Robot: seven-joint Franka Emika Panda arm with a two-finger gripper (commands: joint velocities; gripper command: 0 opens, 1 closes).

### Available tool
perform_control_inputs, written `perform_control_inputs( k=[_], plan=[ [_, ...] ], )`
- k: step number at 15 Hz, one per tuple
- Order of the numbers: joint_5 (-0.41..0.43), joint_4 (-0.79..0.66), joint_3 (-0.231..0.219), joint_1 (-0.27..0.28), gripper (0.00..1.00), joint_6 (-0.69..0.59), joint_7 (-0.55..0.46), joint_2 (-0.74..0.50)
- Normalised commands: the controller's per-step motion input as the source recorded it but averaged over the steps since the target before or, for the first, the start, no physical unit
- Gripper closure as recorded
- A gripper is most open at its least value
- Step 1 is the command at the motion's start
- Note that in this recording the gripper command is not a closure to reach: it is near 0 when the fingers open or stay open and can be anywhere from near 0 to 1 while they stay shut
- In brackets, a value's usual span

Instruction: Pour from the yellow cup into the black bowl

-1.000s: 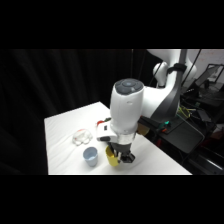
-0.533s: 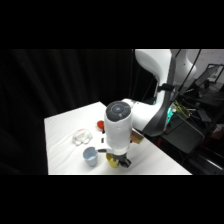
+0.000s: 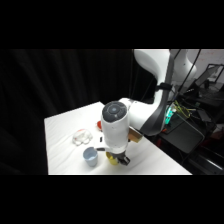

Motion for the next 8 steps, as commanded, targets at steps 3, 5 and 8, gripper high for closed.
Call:
perform_control_inputs(
  k=[3, 5, 8],
  plan=[
    [0.164, -0.3, 0.033, -0.046, 0.0, -0.08, -0.11, -0.39],
    [0.123, -0.43, 0.038, -0.031, 0.0, -0.07, -0.1, -0.57],
    [0.113, -0.55, 0.05, -0.016, 0.0, -0.14, -0.03, -0.84]
  ],
)
